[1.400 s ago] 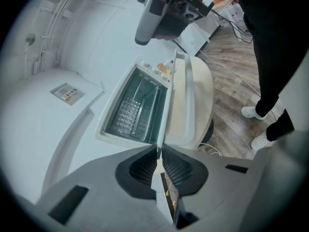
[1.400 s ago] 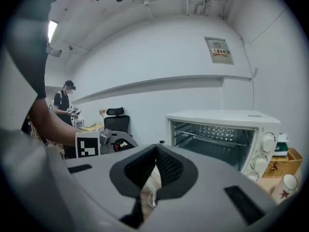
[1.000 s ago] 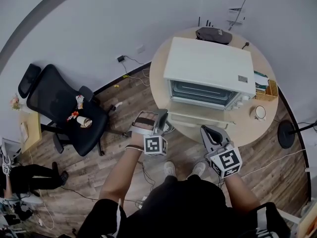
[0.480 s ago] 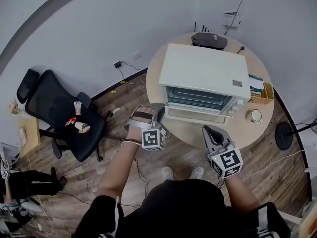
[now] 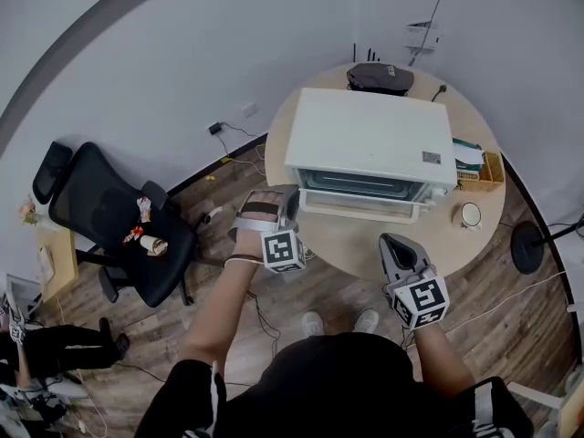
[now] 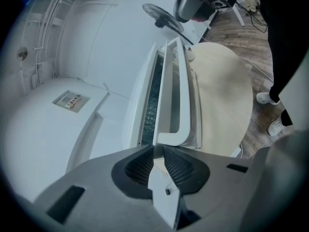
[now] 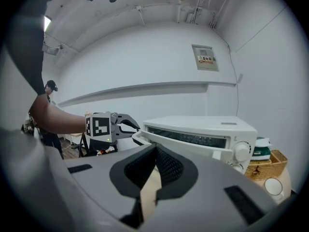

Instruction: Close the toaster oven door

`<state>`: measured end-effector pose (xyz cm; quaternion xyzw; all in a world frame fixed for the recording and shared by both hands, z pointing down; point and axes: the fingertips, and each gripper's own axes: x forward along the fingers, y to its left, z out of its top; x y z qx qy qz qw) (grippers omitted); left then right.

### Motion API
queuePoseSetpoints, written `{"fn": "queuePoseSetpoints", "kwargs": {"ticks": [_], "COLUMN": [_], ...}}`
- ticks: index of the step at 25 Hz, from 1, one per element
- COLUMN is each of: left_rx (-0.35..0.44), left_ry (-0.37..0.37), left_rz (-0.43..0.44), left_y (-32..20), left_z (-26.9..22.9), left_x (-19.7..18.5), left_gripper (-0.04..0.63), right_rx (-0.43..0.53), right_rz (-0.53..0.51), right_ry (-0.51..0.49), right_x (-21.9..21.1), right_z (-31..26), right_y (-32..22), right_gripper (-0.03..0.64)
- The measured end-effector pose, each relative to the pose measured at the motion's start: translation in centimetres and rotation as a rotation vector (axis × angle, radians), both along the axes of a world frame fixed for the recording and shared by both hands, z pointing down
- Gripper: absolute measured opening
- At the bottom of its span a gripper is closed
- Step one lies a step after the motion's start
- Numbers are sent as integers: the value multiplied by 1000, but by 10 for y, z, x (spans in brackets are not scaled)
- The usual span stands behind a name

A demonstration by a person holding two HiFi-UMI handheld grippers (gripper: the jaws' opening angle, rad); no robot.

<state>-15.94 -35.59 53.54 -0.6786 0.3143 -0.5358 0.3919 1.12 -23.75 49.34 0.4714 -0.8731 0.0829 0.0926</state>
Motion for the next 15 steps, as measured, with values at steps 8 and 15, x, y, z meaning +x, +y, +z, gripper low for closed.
{"fn": "queuePoseSetpoints", "kwargs": {"ticks": [8,15], "left_rx": [19,48], "left_ry": [-27,-51], "left_rz": [-34,-59], "left_y": [-21,-34], "left_z": [-3,-6], "left_x": [4,4], "left_gripper": [57,61], "right_rx": [23,41], "right_rz": [52,83], "right_ry": [5,9], "right_x": [25,38], "right_z": [-8,-17], "right_y": [-7,-3], "right_gripper": [-3,-3]}}
